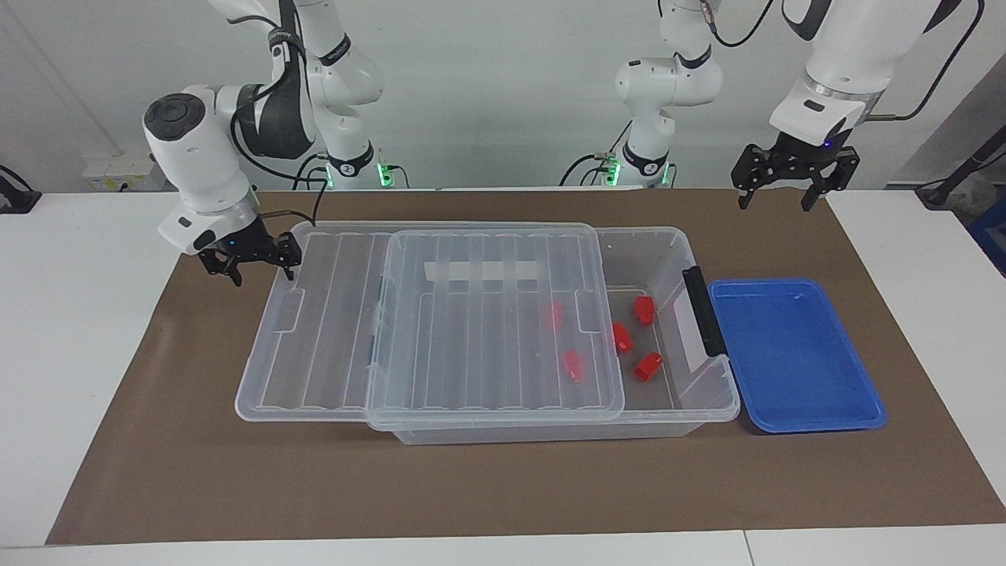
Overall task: Place red block in blue tray from box
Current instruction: 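Slide the lid farther open with the right gripper, then withdraw it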
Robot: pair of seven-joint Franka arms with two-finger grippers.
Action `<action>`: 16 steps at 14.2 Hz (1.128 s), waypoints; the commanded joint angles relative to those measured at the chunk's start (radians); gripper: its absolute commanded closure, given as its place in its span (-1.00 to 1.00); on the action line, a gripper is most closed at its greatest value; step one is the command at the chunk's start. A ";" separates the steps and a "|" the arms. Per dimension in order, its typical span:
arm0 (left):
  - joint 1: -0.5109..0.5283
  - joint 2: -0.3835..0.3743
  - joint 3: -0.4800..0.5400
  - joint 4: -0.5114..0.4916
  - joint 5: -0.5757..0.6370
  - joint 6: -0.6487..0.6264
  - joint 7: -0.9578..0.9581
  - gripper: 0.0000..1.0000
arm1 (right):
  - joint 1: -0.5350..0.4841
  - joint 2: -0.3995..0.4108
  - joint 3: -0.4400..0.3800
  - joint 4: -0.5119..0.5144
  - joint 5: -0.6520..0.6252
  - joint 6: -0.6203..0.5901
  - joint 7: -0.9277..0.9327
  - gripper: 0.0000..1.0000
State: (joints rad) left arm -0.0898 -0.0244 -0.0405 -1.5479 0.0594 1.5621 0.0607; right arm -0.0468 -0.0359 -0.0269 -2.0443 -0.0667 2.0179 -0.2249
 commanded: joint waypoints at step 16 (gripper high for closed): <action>-0.096 0.010 0.008 -0.104 -0.035 0.218 -0.736 -1.00 | -0.090 -0.015 0.004 -0.016 -0.022 0.009 -0.160 -0.86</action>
State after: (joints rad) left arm -0.1454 -0.0219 -0.0428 -1.6109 0.0444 1.7120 -0.5596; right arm -0.1155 -0.0358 -0.0278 -2.0442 -0.0667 2.0198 -0.3474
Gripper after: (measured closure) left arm 0.000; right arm 0.070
